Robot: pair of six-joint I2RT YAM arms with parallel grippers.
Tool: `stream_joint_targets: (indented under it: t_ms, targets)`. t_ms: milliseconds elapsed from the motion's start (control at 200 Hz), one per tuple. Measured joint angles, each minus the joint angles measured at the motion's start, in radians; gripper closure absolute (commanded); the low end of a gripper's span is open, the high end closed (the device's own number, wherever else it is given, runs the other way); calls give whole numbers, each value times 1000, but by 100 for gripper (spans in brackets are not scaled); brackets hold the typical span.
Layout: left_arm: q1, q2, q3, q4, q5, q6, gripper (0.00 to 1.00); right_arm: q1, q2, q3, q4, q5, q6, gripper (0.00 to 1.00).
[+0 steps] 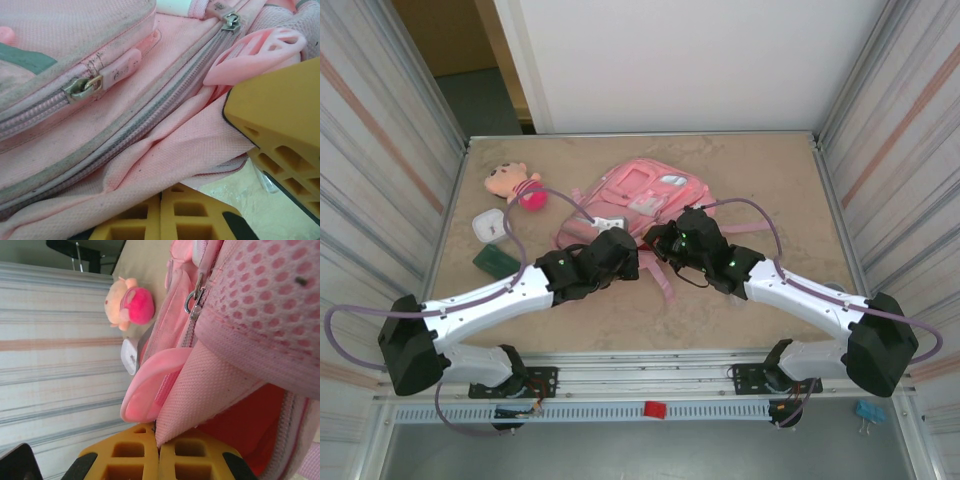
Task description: Pack the student bag
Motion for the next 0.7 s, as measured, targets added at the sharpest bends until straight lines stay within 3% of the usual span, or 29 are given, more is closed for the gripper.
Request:
stream_joint_targets:
  t_ms: [301,461,561,621,701]
  targets:
    - [34,-93,-53,9,58,9,100,-68,-17,0,-42,-96,-28,100]
    - [126,-243,-145,-126,55,36,100,-198,-51,0,-83,-179,-60,100]
    - [175,-294,-171,-180,75,73,100,-220,-52,4,-95,-211,-80,100]
    - [185,-306,-174,-180,103,97,80,-214,-51,5,-97,-229,-80,100]
    - [184,-308,-174,-145,166,118,68,-199,-49,5,-96,-237,-78,100]
